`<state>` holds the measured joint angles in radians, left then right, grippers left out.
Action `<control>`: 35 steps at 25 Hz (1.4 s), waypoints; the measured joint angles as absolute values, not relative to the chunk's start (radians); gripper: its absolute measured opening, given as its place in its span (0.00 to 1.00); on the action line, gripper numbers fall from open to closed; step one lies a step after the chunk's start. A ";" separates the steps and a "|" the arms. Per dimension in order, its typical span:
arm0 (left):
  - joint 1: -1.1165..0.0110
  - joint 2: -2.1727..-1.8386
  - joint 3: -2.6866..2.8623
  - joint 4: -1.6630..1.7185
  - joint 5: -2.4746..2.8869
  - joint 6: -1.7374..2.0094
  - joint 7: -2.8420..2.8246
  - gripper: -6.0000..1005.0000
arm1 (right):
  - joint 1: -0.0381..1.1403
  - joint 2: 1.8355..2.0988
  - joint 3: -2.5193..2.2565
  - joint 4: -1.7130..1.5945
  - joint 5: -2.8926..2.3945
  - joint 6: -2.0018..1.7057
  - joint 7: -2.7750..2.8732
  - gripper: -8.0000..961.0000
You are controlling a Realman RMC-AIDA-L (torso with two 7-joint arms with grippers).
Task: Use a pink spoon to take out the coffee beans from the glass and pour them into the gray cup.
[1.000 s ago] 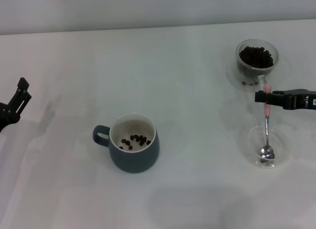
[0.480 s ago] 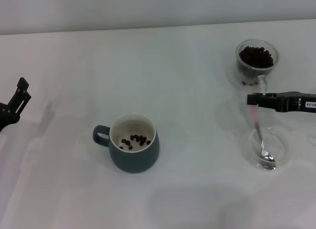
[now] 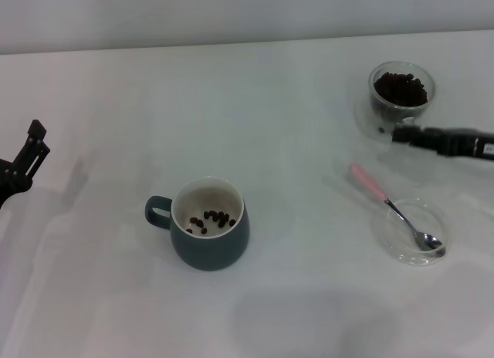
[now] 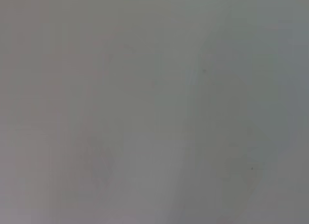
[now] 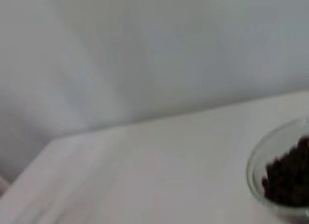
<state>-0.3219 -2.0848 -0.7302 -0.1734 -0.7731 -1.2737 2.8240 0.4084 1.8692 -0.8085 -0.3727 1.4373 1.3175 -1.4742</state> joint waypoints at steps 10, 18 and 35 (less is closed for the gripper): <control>-0.316 -2.085 -0.730 -0.173 -0.773 -1.285 2.823 0.87 | 0.327 1.949 -0.317 -0.377 1.492 1.487 -1.819 0.38; -0.315 -2.086 -0.744 -0.173 -0.778 -1.287 2.819 0.87 | 0.307 2.001 -0.136 -0.281 1.511 1.470 -2.265 0.38; -0.292 -2.086 -0.746 -0.175 -0.799 -1.298 2.818 0.87 | 0.311 2.003 0.064 -0.030 1.572 1.321 -2.808 0.84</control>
